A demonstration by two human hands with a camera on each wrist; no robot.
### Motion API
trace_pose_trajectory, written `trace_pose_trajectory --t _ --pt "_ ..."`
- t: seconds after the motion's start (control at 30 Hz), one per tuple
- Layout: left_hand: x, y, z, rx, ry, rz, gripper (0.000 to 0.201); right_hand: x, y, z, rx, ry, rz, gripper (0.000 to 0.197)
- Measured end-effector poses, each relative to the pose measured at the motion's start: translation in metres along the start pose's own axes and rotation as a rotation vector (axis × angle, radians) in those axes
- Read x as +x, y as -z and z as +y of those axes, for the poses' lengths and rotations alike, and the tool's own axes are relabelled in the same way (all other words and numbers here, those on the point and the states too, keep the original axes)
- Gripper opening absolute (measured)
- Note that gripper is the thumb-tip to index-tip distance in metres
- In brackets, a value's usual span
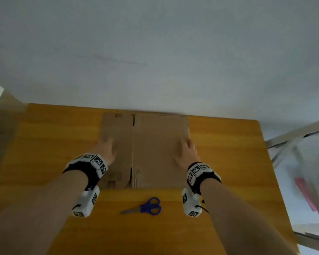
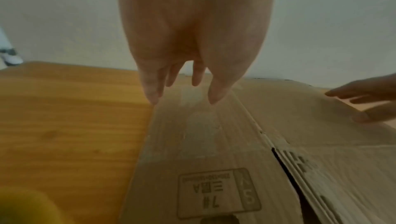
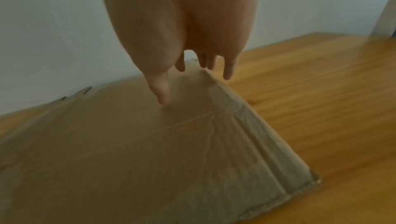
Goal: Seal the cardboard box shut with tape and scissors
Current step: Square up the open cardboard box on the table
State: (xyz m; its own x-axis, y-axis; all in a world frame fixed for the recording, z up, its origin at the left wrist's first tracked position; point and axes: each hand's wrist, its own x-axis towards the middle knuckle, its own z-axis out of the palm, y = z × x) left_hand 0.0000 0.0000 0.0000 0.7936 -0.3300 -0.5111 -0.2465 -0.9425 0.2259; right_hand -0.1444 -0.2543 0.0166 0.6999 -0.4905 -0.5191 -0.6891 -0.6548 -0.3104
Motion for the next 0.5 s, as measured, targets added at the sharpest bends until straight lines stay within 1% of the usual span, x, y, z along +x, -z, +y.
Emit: trace_pose_trajectory --t 0.07,0.13,0.2,0.27,0.37,0.5 --pt "0.005 -0.003 -0.003 -0.064 0.093 0.009 0.06 0.007 -0.002 0.004 0.055 -0.051 0.005 0.08" --pt "0.007 -0.008 -0.006 -0.107 0.162 -0.018 0.068 0.012 -0.007 0.008 0.112 -0.082 -0.014 0.083" --pt "0.009 -0.012 -0.008 -0.133 0.192 -0.036 0.074 0.018 -0.012 0.009 0.165 -0.089 -0.02 0.085" --pt "0.009 -0.013 -0.009 -0.135 0.191 -0.043 0.077 0.021 -0.015 0.01 0.197 -0.09 0.001 0.087" --pt "0.01 -0.017 -0.009 -0.139 0.217 -0.028 0.082 0.023 -0.017 0.012 0.249 -0.104 0.029 0.093" --pt "0.013 -0.007 -0.005 -0.194 0.316 -0.014 0.096 0.025 -0.012 0.011 0.261 -0.12 0.06 0.097"
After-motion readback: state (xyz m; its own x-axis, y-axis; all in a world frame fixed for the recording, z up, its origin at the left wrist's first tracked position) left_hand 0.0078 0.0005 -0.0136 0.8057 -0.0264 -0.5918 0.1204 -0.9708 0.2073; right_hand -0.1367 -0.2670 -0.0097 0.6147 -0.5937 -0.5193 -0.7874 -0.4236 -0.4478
